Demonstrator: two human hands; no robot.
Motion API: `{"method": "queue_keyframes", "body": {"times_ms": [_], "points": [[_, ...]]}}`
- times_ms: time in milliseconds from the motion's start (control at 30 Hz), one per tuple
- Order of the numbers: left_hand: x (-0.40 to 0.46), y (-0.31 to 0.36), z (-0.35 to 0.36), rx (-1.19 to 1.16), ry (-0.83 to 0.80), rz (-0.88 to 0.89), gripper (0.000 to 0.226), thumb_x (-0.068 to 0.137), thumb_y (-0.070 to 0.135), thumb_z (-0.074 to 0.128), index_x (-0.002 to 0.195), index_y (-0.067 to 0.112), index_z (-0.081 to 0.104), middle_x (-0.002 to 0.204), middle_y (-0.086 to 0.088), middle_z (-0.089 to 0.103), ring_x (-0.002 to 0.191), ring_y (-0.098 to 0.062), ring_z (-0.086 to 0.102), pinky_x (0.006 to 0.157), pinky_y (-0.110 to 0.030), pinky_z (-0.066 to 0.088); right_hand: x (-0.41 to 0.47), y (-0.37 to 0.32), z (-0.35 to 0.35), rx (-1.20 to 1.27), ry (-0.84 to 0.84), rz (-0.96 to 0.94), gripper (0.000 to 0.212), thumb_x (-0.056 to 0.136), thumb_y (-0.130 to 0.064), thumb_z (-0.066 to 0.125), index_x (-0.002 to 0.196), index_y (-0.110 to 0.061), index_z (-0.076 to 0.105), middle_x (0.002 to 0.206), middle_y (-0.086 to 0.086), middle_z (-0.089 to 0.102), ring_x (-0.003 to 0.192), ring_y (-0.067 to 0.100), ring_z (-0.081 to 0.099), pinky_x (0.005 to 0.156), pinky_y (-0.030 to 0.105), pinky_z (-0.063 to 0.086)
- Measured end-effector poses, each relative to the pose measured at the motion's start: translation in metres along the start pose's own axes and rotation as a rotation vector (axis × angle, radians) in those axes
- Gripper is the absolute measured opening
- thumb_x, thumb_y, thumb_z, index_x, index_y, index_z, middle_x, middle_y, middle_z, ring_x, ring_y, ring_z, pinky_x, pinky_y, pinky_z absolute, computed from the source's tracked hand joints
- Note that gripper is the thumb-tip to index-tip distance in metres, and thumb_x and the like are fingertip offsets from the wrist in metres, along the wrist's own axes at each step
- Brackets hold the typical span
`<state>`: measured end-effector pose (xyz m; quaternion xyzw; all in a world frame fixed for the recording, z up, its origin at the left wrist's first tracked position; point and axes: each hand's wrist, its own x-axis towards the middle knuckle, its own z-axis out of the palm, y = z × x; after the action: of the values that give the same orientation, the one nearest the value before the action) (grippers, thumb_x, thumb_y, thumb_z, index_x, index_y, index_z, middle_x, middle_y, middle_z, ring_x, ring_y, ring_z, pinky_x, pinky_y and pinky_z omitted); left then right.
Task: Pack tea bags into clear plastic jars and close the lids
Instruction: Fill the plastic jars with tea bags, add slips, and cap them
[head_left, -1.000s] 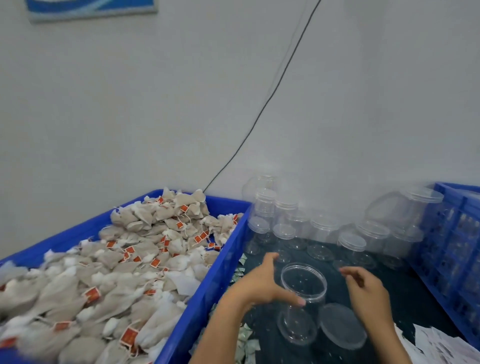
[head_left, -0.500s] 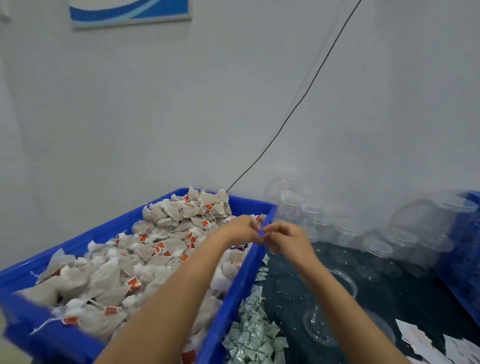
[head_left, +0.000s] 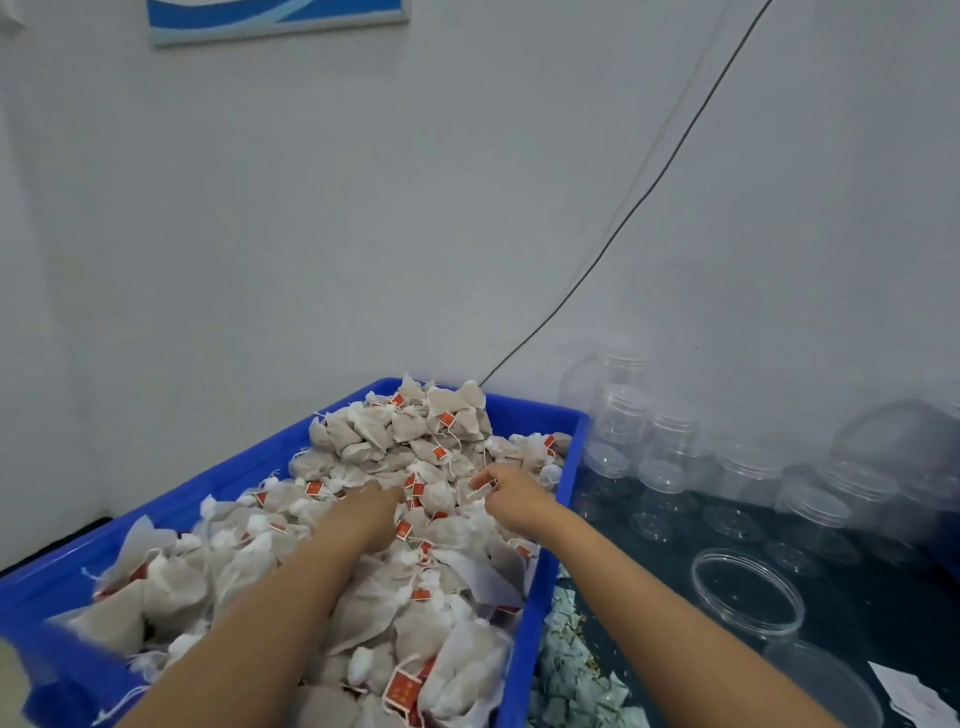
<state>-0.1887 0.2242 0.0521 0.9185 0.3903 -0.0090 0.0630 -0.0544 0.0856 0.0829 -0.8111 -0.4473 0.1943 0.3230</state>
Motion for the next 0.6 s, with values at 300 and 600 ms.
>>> {"method": "queue_keyframes", "body": {"times_ms": [300, 600], "points": [[0.025, -0.007, 0.014, 0.195, -0.019, 0.013, 0.071, 0.093, 0.036, 0.056, 0.152, 0.027, 0.018, 0.155, -0.012, 0.021, 0.14, -0.034, 0.028, 0.115, -0.047, 0.026, 0.039, 0.016, 0.028, -0.278, -0.44, 0.033, 0.072, 0.085, 0.009, 0.058, 0.142, -0.034, 0.043, 0.156, 0.01, 0.025, 0.137, 0.037, 0.032, 0.102, 0.041, 0.04], [0.039, -0.009, 0.019, 0.214, 0.029, 0.047, 0.056, 0.092, 0.041, 0.059, 0.142, 0.028, 0.039, 0.148, -0.006, 0.037, 0.137, -0.031, 0.03, 0.111, -0.043, 0.033, 0.053, 0.023, 0.035, -0.515, -0.402, -0.017, 0.04, 0.087, -0.005, 0.061, 0.118, -0.03, 0.056, 0.139, 0.008, 0.043, 0.117, 0.032, 0.048, 0.091, 0.038, 0.048]]}}
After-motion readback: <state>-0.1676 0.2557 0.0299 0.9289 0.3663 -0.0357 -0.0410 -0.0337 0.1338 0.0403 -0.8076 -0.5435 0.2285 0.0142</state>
